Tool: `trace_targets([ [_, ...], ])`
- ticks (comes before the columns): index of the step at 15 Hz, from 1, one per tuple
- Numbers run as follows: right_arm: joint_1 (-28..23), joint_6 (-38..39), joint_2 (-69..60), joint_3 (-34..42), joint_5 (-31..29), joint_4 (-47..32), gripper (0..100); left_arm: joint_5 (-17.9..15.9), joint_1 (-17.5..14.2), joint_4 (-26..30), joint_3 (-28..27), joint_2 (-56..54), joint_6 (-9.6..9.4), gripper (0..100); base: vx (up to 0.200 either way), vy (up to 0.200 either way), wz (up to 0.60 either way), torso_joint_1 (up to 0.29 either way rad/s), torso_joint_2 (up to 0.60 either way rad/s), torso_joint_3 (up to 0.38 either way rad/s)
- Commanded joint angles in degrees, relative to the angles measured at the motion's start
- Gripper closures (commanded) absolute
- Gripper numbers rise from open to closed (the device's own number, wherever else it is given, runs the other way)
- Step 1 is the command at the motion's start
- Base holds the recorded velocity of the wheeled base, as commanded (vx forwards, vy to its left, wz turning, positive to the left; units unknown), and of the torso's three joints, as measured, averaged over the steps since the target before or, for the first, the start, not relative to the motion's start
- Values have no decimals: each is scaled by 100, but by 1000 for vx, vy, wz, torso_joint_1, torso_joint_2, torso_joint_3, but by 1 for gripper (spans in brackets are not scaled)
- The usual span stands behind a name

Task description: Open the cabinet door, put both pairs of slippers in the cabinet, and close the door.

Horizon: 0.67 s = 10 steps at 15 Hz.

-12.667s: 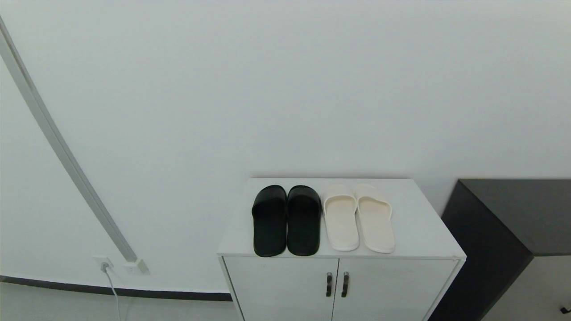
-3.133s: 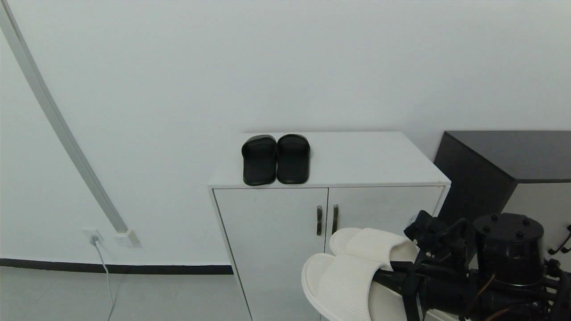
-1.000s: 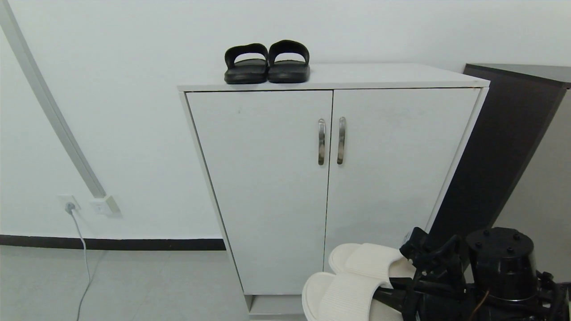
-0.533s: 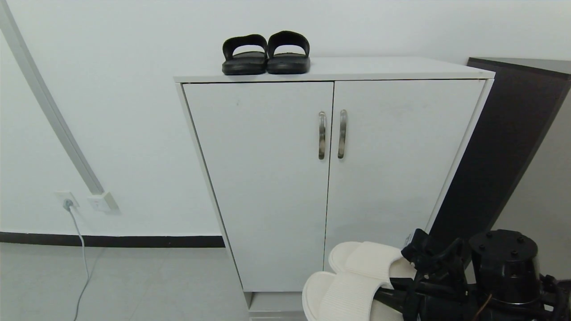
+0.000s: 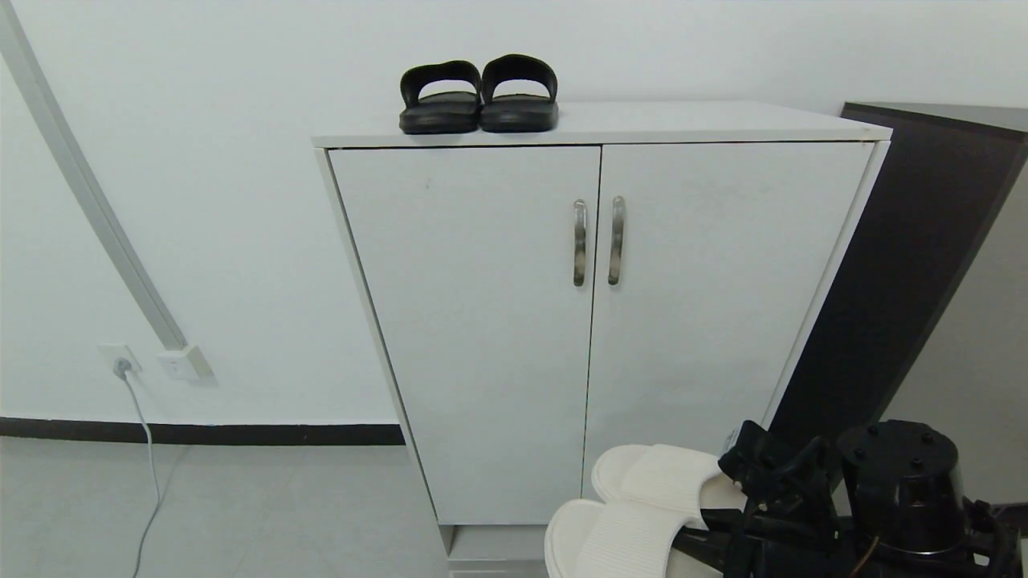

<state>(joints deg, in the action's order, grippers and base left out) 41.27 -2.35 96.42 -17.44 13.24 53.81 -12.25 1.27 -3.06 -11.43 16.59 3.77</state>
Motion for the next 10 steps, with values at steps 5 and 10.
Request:
trace_targets([
  [5,66,-2,9,22,3,95,100,-1130,664,-2287,-518,3808,133,0,0,0,0,0,0,0],
  [10,57,-2,18,66,3,183,100,-1122,1965,-2832,-1898,5249,520,0,0,0,0,0,0,0],
])
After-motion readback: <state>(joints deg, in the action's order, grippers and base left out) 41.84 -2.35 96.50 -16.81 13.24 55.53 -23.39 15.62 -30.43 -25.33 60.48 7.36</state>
